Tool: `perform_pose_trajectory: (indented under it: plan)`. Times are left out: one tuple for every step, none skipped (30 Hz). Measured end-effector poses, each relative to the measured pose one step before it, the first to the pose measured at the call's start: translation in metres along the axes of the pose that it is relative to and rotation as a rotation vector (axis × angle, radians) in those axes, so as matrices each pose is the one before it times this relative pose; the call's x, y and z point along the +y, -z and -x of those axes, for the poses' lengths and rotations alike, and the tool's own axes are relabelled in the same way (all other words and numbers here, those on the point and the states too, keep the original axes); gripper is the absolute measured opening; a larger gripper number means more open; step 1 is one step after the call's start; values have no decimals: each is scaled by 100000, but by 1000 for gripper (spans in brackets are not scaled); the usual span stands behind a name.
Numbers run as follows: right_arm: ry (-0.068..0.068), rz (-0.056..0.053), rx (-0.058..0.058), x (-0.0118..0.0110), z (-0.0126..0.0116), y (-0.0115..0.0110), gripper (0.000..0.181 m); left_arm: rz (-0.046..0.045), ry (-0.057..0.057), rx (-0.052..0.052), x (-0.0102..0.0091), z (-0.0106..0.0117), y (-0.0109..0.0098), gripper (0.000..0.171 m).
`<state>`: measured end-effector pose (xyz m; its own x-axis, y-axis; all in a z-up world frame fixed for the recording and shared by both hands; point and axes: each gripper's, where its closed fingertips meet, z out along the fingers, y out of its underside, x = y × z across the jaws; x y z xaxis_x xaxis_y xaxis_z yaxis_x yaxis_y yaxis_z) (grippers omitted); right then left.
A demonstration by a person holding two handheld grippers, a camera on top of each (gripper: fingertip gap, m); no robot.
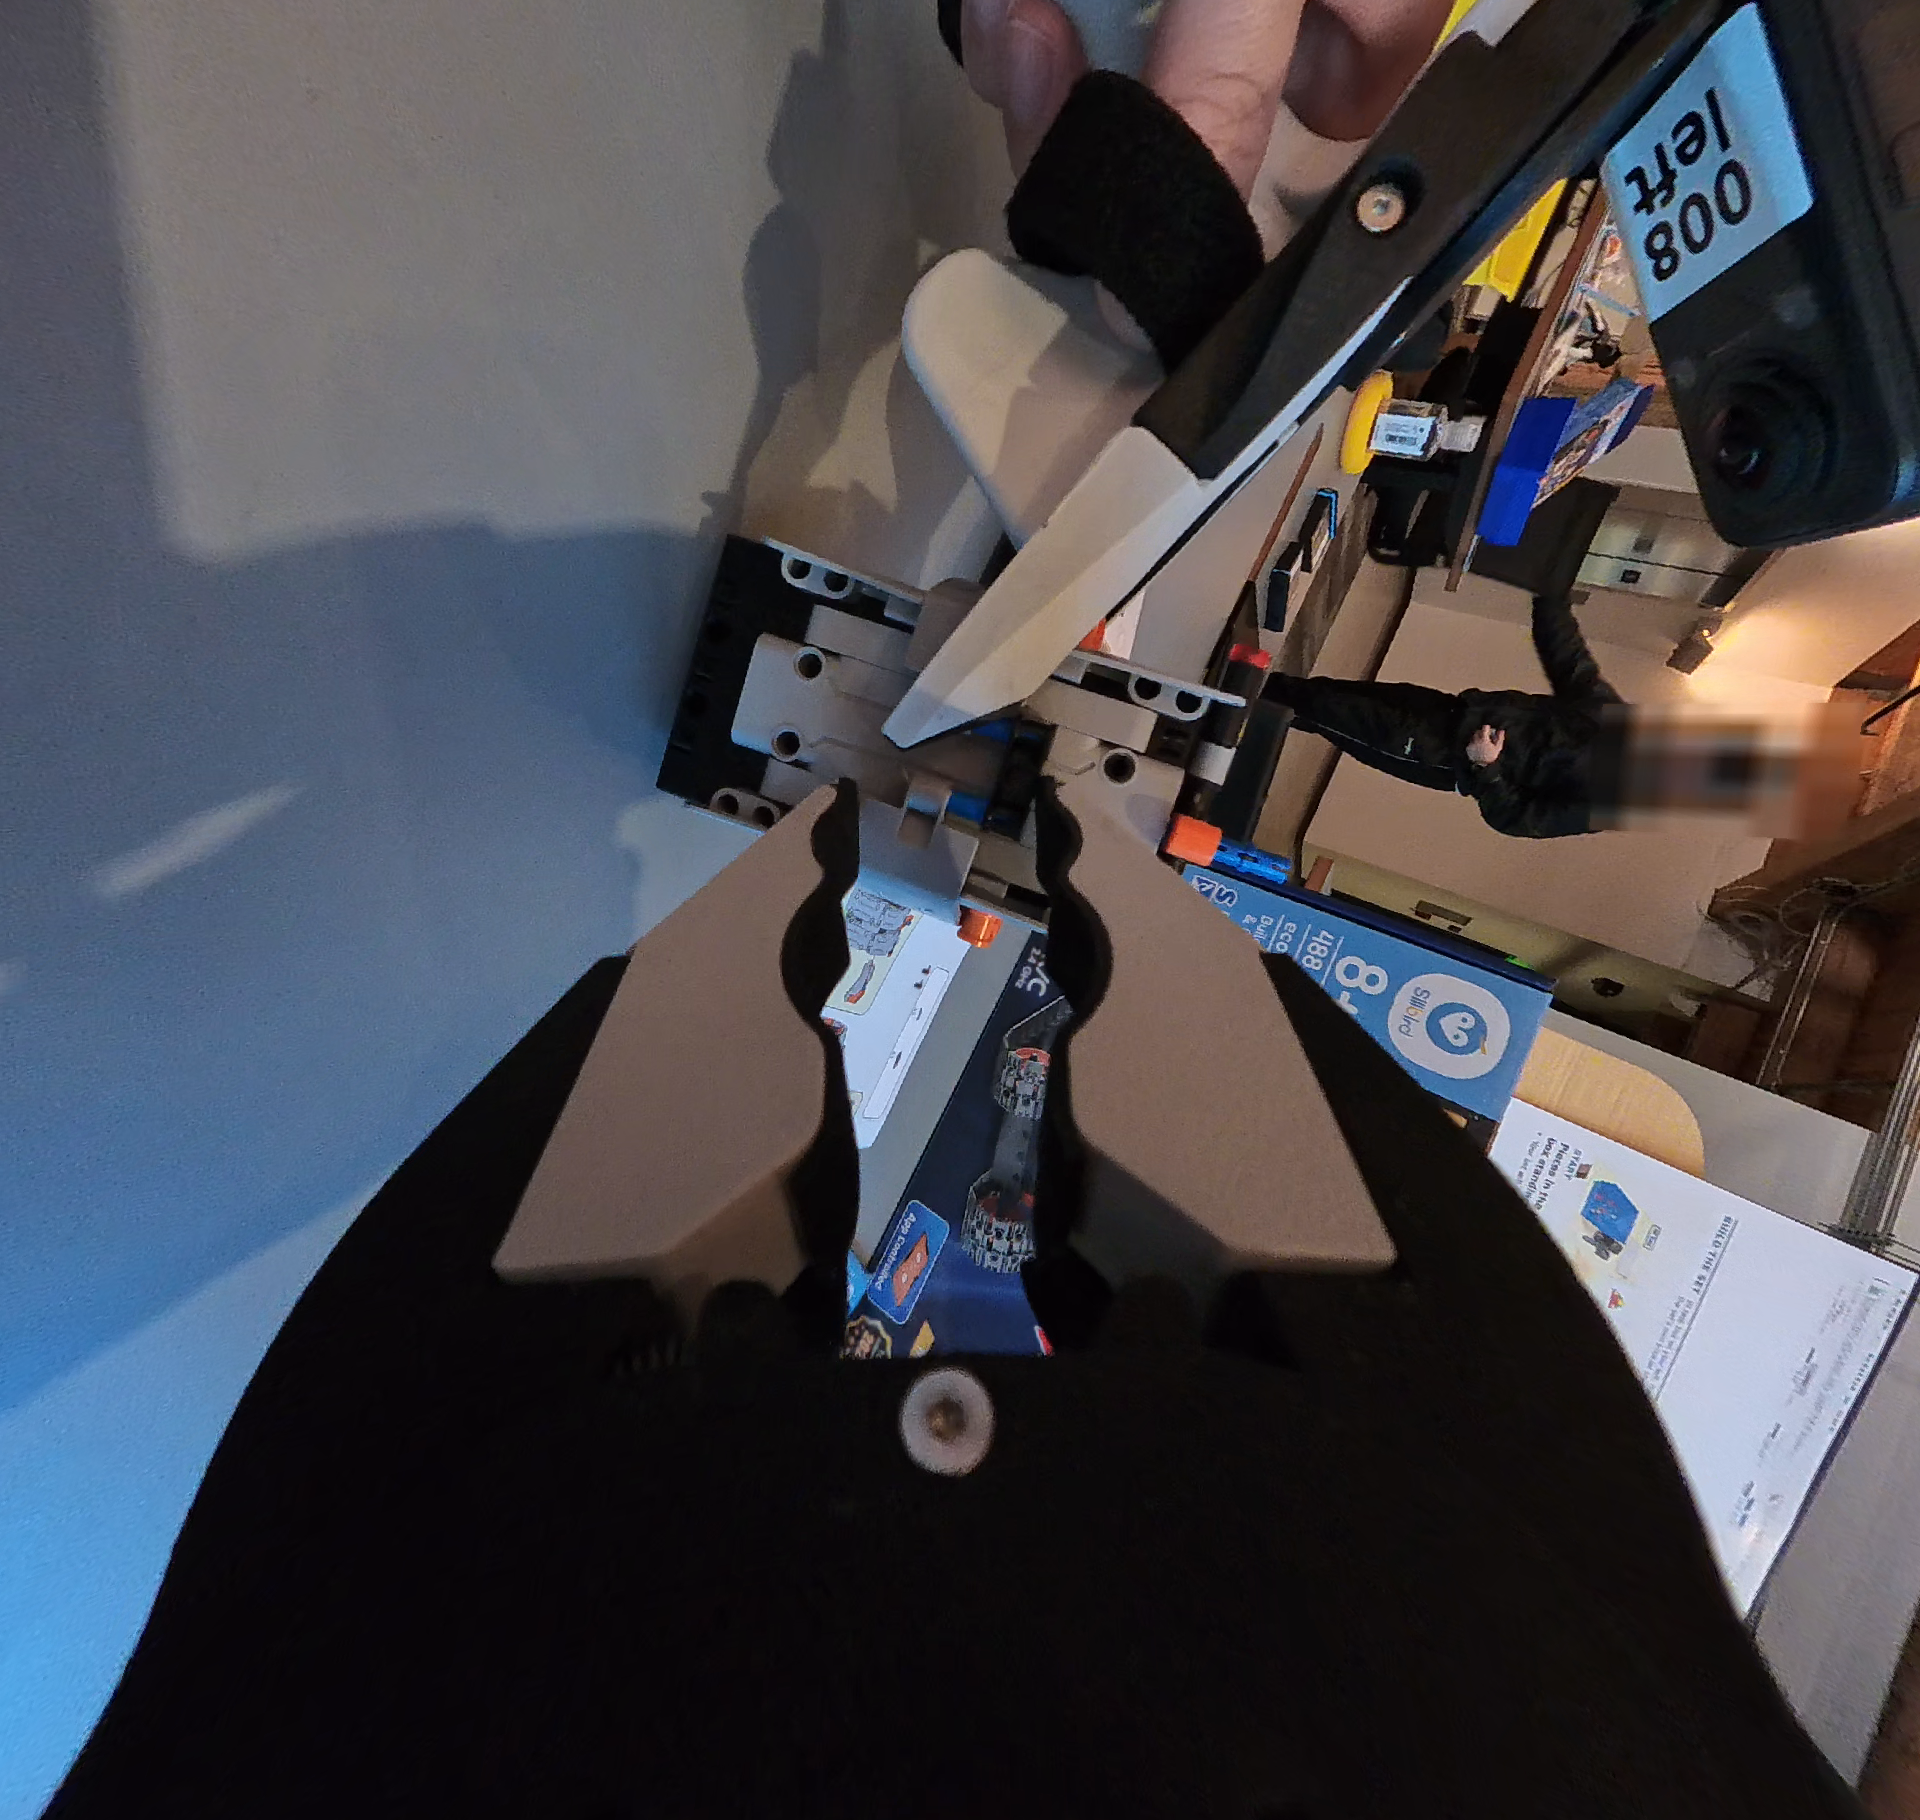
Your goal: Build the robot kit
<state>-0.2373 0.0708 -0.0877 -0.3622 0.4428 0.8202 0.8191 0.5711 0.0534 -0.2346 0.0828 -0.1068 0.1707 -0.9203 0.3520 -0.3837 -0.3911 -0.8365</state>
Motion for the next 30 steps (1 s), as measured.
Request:
perform_pose_trajectory:
  plan:
    - [-344,153,-345,11,12,12,33,42,-31,-40,6,8,3,55]
    - [-146,284,-243,19,13,-6,33,2,59,4,0,-5,0,55]
    - [86,358,-71,8,-6,-2,33,-19,69,15,-7,2,-1,55]
    - [134,310,64,-5,-7,-10,33,42,35,-6,6,9,12,55]
    - [180,388,230,-10,-9,-19,33,61,-3,-79,-4,6,-1,55]
    - [256,378,398,4,-14,-22,33,-18,24,-71,5,1,8,55]
    - [303,265,564,-9,-8,-18,33,-57,105,-1,0,7,1,55]
    - [79,408,651,29,-25,-23,33,-5,163,-12,-9,20,8,55]
    - [-60,281,635,9,-9,-7,33,6,106,-8,1,5,9,55]
    - [137,141,689,-10,-19,19,33,-43,54,-2,2,11,2,55]
    - [68,275,880,23,-28,-9,33,-49,144,-37,-11,15,5,55]
    - [47,328,1123,12,-40,12,33,-18,215,9,1,18,12,55]
    - [-206,23,1008,-26,-7,9,33,-27,119,88,4,5,12,55]
    - [-952,171,812,-11,-16,10,34,-5,-39,35,3,-11,0,55]
    - [-1627,-74,462,-16,12,11,34,82,-184,-15,3,-10,-8,55]
    - [-2180,-204,367,12,-10,9,34,91,-275,-93,4,-15,-3,55]
    - [-2379,-108,369,34,-23,11,34,32,-123,-62,0,-6,-2,55]
    - [-2078,-307,124,28,6,5,34,-33,54,45,8,-5,3,55]
    - [-1658,-149,326,52,-20,13,34,-28,43,6,-4,-4,-2,55]
    - [-1822,-134,220,31,-7,-7,34,19,20,6,-1,7,1,55]
    - [-1434,-154,-7,-1,38,1,34,4,-87,16,1,-7,-9,55]
    - [-865,0,31,4,43,-2,34,19,-142,-40,-2,-8,-3,55]
    - [-628,235,41,32,47,-30,34,51,-56,-45,7,-1,-5,55]
    - [-756,91,67,-18,23,-14,34,13,28,4,-11,3,5,55]
    - [-778,-37,250,-60,-7,5,34,-12,61,52,3,1,-5,55]
    - [-1036,-189,448,-84,-42,9,34,-19,41,12,1,-3,8,55]
    - [-1472,-321,-389,-116,50,0,34,-1,33,21,4,8,-4,55]
    - [-1460,446,270,-25,-69,-18,34,5,-34,-11,0,-7,14,55]
    - [-1338,335,560,-32,-135,5,34,12,-26,-15,-2,2,-8,55]
    - [-1119,21,484,-83,-123,9,34,14,-11,-8,2,2,1,55]
